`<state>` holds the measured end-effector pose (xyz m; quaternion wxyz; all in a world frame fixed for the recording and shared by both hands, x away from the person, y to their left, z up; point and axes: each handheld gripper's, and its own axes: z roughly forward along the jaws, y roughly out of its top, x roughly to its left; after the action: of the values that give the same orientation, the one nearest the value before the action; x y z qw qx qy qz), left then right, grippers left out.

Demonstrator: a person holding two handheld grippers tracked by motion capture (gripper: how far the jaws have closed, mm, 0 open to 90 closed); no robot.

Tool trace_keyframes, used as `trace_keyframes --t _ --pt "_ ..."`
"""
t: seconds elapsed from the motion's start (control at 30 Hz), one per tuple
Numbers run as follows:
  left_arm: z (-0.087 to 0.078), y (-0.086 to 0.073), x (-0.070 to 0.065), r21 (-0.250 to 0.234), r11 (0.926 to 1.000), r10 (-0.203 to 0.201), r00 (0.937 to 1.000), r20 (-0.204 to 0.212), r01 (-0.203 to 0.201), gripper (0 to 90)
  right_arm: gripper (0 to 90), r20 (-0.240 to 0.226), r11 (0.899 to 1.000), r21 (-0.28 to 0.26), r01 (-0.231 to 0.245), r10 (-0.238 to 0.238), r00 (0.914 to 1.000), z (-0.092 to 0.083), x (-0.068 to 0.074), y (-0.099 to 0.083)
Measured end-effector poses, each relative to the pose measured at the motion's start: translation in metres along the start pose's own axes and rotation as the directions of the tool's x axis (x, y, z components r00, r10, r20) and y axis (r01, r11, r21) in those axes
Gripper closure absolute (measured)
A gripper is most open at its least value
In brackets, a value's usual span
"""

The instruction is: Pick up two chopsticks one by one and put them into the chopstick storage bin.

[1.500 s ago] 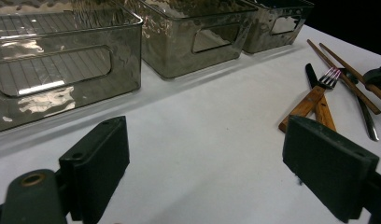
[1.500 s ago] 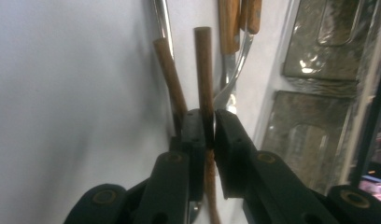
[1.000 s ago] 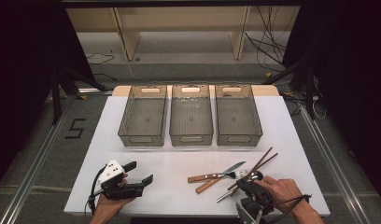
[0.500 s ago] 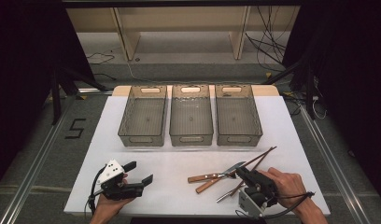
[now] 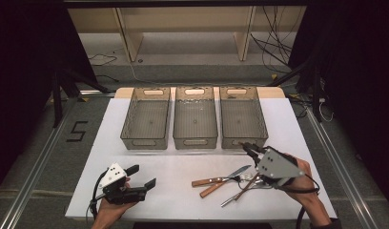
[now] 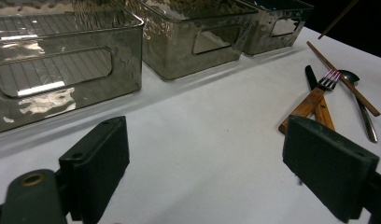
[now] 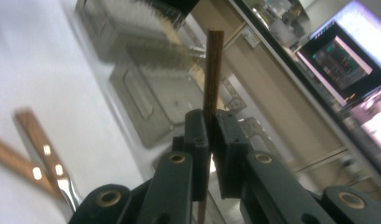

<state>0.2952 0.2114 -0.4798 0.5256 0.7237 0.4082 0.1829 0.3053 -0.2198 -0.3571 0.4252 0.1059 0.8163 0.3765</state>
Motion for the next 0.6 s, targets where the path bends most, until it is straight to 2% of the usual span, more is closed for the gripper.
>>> trace_keyframes --t 0.03,0.07,0.1,0.17,0.23,0.33,0.37,0.4,0.43,0.47,0.53,0.6 --pt "0.0 0.0 0.0 0.0 1.0 0.0 1.0 0.0 0.0 14.3 85.2 -0.01 0.999 -0.008 -0.05 0.05 0.9987 0.0 -0.005 0.001" --pt "0.0 0.0 0.0 0.001 1.0 0.001 1.0 0.0 -0.001 14.3 85.2 -0.01 0.999 -0.008 -0.05 0.05 0.9987 0.0 -0.005 0.001" --pt "0.0 0.0 0.0 0.001 1.0 0.001 1.0 0.0 -0.001 14.3 85.2 -0.034 0.985 -0.025 -0.169 0.168 0.9851 0.001 -0.016 0.001" --pt "0.0 0.0 0.0 0.001 1.0 0.0 1.0 0.001 0.0 14.3 85.2 -0.06 0.97 -0.033 -0.24 0.237 0.9696 0.003 -0.024 0.001" --pt "0.0 0.0 0.0 0.001 1.0 0.0 1.0 0.001 0.0 14.3 85.2 -0.091 0.944 -0.044 -0.327 0.322 0.9425 0.005 -0.031 0.001" --pt "0.0 0.0 0.0 0.0 1.0 -0.003 1.0 0.004 0.003 14.3 85.3 -0.139 0.896 -0.041 -0.442 0.433 0.8905 0.009 -0.041 0.001" --pt "0.0 0.0 0.0 0.0 1.0 -0.003 1.0 0.005 0.003 14.3 85.3 -0.139 0.896 -0.041 -0.442 0.433 0.8905 0.009 -0.041 0.001" --pt "0.0 0.001 0.0 -0.001 1.0 -0.003 1.0 0.006 0.003 14.3 85.2 -0.182 0.851 -0.045 -0.523 0.507 0.8423 0.011 -0.047 -0.001" --pt "0.001 0.001 -0.001 -0.002 1.0 -0.006 0.9999 0.015 0.006 14.3 85.3 -0.204 0.82 -0.051 -0.57 0.55 0.81 0.013 -0.049 -0.002" --pt "0.001 0.001 -0.001 -0.002 1.0 -0.006 0.9999 0.015 0.006 14.3 85.2 -0.226 0.796 -0.056 -0.603 0.578 0.784 0.015 -0.051 -0.003" --pt "0.002 0.003 -0.002 0.005 1.0 -0.004 0.9997 0.022 0.004 14.3 85.2 -0.256 0.752 -0.057 -0.657 0.625 0.7378 0.018 -0.053 -0.006" --pt "0.002 0.004 -0.003 0.007 0.9999 -0.008 0.9996 0.028 0.008 14.3 85.2 -0.284 0.715 -0.054 -0.697 0.659 0.697 0.022 -0.053 -0.009"
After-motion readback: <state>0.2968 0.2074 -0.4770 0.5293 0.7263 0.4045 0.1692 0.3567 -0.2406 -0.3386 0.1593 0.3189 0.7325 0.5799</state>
